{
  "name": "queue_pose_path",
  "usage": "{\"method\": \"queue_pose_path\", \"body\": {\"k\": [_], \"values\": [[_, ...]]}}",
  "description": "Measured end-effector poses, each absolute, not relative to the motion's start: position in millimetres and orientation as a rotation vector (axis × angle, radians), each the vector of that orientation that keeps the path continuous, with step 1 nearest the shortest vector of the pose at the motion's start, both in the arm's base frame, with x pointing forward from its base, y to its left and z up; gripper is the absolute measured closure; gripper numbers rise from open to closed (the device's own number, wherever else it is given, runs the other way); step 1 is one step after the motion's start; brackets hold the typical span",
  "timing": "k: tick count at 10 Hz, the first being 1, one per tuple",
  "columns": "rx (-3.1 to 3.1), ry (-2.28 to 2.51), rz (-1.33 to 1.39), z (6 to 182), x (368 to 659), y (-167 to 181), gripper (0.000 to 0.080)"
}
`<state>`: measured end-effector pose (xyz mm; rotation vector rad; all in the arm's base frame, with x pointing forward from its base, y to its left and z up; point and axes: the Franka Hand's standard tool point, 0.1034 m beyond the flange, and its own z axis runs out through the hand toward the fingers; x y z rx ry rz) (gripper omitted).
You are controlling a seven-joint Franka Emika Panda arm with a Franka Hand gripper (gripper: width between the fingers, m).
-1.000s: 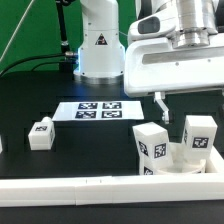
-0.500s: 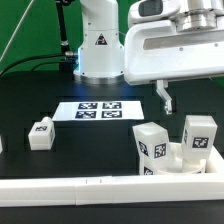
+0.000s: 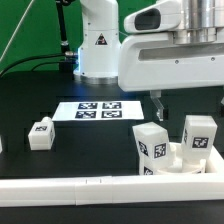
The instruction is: Assemble stool
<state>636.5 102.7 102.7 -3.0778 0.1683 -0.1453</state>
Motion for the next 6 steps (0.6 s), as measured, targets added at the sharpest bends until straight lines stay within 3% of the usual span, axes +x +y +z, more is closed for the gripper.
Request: {"method": "queue_pose_path", "body": {"k": [2, 6], "values": [[-3.081, 0.176, 0.059, 101.5, 630, 100, 0.0151], [-3.086, 0.226, 0.089, 85.5, 628, 107, 0.0151]]}}
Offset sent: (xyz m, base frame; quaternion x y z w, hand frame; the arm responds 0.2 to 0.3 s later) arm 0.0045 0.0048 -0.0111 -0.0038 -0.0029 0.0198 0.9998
